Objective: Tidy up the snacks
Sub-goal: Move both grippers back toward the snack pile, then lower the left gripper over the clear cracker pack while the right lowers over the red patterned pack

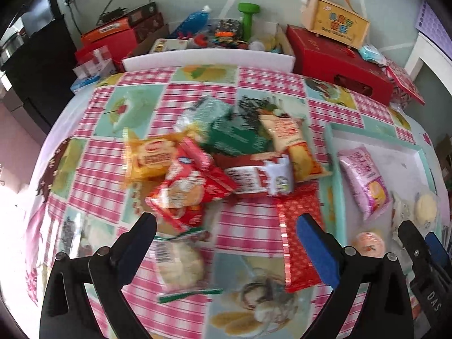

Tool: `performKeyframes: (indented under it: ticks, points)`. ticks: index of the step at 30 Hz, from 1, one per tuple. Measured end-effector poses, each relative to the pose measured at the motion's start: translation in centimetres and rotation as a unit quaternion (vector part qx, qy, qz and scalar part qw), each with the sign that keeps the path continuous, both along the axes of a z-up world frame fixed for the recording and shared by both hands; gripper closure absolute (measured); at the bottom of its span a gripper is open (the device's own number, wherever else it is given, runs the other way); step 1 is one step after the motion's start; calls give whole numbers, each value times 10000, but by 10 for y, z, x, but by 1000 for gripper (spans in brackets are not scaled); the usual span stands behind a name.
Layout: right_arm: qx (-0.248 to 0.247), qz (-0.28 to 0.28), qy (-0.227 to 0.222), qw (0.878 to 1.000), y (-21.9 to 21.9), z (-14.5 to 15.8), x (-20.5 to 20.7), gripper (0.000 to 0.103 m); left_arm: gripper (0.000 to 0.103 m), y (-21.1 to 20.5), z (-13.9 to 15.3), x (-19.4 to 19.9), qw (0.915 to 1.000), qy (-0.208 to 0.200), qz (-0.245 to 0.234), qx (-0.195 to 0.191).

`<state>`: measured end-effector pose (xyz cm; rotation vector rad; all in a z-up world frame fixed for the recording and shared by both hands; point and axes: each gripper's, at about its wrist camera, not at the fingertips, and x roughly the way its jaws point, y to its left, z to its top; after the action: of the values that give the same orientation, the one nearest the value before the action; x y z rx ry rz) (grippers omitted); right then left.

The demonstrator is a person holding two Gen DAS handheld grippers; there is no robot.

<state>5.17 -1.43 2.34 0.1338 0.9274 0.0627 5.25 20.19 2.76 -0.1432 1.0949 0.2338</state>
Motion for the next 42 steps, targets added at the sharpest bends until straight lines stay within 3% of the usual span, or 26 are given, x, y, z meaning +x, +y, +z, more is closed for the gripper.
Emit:
performKeyframes:
  ticks: [16,20,28,42]
  points:
    - [81,1025,230,9944,83,-17,-7,0,4,100,-5,-24,9921,73,1088,-618]
    - [49,1240,265,9919,96,-23,-7,0,4,100,-18,-21,9895,234,1122,-883]
    - [-376,1417,359,9885,111,-42,-1,13,4,85,-41,-10,9867,547,934,-1210]
    - [-431,1394,217,9891,107,-39,1,23,4,74,-57,1,9859,696,906,-1227]
